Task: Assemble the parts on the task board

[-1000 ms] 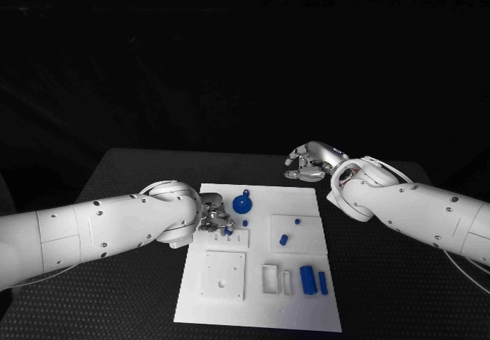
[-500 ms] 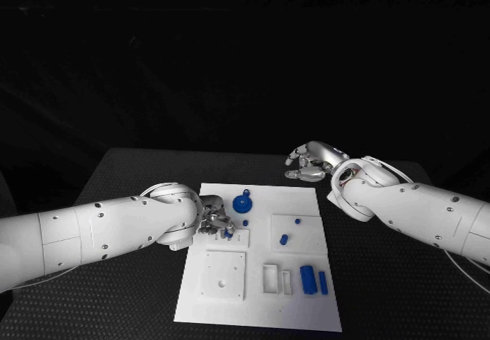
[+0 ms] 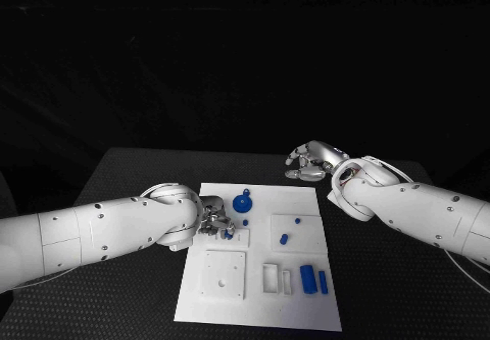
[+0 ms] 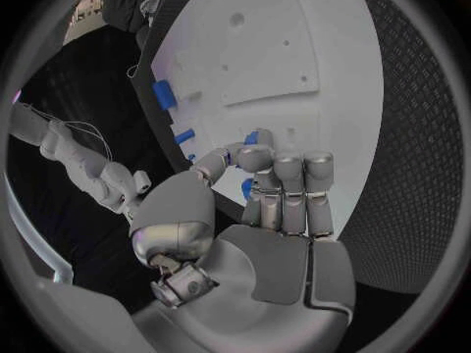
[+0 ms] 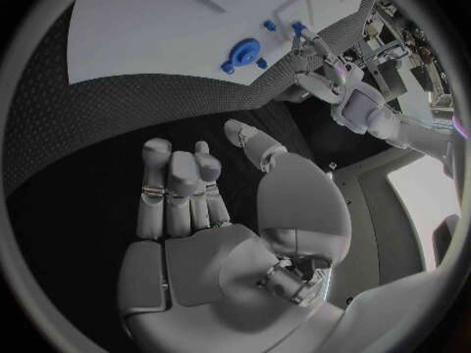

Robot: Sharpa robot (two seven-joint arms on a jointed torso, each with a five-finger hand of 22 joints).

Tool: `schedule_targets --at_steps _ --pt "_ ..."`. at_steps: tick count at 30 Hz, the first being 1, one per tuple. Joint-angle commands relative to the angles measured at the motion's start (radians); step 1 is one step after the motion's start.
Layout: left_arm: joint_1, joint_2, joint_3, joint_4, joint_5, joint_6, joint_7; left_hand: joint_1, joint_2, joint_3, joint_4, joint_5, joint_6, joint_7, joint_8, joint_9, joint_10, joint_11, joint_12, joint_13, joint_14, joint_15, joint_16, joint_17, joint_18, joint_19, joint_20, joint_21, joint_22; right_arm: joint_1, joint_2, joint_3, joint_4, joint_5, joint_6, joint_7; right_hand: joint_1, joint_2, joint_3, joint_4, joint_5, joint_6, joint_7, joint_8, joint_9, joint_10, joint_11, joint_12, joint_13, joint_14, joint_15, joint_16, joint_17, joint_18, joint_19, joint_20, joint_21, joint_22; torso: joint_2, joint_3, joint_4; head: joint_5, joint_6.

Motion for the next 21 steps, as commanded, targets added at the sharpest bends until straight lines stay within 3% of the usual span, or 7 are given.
schedule_targets --at_steps 1,21 --pt "-0.002 -0.001 0.000 0.004 -0.008 0.016 0.000 0.003 0.012 0.086 -0.080 0.000 0.086 -0.077 0.000 0.001 -0.049 -0.041 -0.002 0.002 0.063 -0.066 0.004 0.002 0.018 -0.005 -0.146 0.004 -0.001 0.000 0.000 0.000 0.001 0.000 0.012 0.008 0.006 0.003 -0.003 0.003 0.005 0.042 0.017 0.004 0.002 -0.051 0.009 -0.001 -0.001 -0.003 -0.002 -0.006 0.000 0.043 0.000 0.004 -0.002 0.001 0.000 -0.0005 -0.0005 0.001 -0.002" --pt "-0.004 -0.010 0.000 0.011 0.000 0.040 -0.003 0.003 0.014 0.087 -0.080 -0.002 0.088 -0.077 -0.001 0.002 -0.049 -0.040 -0.002 0.002 0.063 -0.065 0.007 0.002 0.019 -0.007 -0.145 0.006 -0.001 0.000 -0.001 0.000 0.003 0.000 0.013 0.007 0.005 0.004 -0.003 0.004 0.009 0.043 0.017 0.004 0.002 -0.051 0.009 -0.001 -0.002 -0.002 -0.002 -0.005 0.000 0.043 0.000 0.004 -0.002 0.002 0.000 -0.0011 0.0002 0.002 -0.006"
